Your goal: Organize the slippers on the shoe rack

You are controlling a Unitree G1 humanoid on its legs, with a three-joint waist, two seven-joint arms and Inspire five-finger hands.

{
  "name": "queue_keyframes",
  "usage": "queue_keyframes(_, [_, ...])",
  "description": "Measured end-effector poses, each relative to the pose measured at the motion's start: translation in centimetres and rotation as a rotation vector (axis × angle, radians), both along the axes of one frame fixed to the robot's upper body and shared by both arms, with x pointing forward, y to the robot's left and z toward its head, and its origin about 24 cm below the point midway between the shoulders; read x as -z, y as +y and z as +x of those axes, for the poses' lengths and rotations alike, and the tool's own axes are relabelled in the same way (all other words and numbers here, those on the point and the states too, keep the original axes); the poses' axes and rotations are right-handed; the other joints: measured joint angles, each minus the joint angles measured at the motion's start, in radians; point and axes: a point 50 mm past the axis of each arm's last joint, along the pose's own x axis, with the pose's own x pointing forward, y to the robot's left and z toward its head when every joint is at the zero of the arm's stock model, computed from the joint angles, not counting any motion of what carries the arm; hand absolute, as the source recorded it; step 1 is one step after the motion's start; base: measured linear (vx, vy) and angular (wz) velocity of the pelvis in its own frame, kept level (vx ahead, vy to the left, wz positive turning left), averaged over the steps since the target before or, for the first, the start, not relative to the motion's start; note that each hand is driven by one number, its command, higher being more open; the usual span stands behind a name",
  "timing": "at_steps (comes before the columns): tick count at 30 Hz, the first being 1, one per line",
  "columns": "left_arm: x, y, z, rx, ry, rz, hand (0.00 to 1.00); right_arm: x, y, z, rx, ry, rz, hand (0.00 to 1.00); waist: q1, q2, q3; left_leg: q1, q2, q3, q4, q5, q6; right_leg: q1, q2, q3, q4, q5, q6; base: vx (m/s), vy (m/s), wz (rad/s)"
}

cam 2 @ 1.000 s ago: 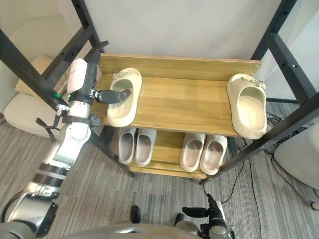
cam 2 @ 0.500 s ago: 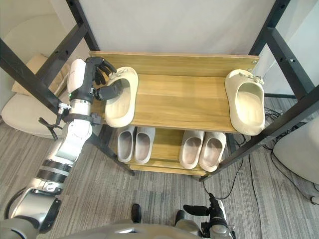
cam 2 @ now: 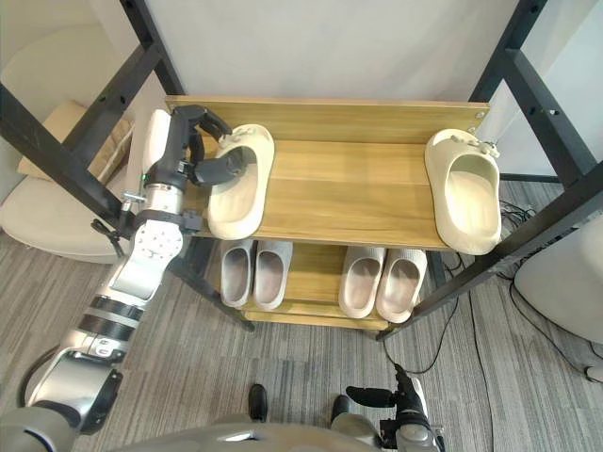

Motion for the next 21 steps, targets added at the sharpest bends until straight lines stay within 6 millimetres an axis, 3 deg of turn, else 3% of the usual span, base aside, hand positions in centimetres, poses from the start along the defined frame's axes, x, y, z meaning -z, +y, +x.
queue_keyframes(11, [-1.1, -4.0, 0.4, 0.135, -0.027, -0.030, 0.00, -0.6, -1.0, 0.6, 0.008, -0.032, -0.032, 1.00, -0.040, 0.052, 0.030, -0.004, 0.000, 0.018, 0.000, 0.000, 0.000, -0.016, -0.003, 0.020, 0.004, 0.001, 0.002, 0.00, 0.000, -0.04])
queue_keyframes(18, [-3.3, -8.6, 1.4, 0.265, -0.057, -0.044, 0.00, -0.8, -1.4, 0.8, 0.056, -0.056, -0.027, 1.00, -0.092, 0.075, 0.044, -0.010, -0.002, 0.053, 0.000, 0.000, 0.000, -0.045, -0.009, 0.068, 0.012, 0.007, 0.006, 0.00, 0.015, -0.19])
queue_keyframes(21, [-4.2, -9.6, 1.5, 0.291, -0.074, -0.060, 0.00, -0.8, -1.5, 0.8, 0.063, -0.061, -0.030, 1.00, -0.116, 0.085, 0.050, -0.010, -0.002, 0.063, 0.000, 0.000, 0.000, -0.052, -0.009, 0.080, 0.013, 0.008, 0.006, -0.01, 0.009, -0.16])
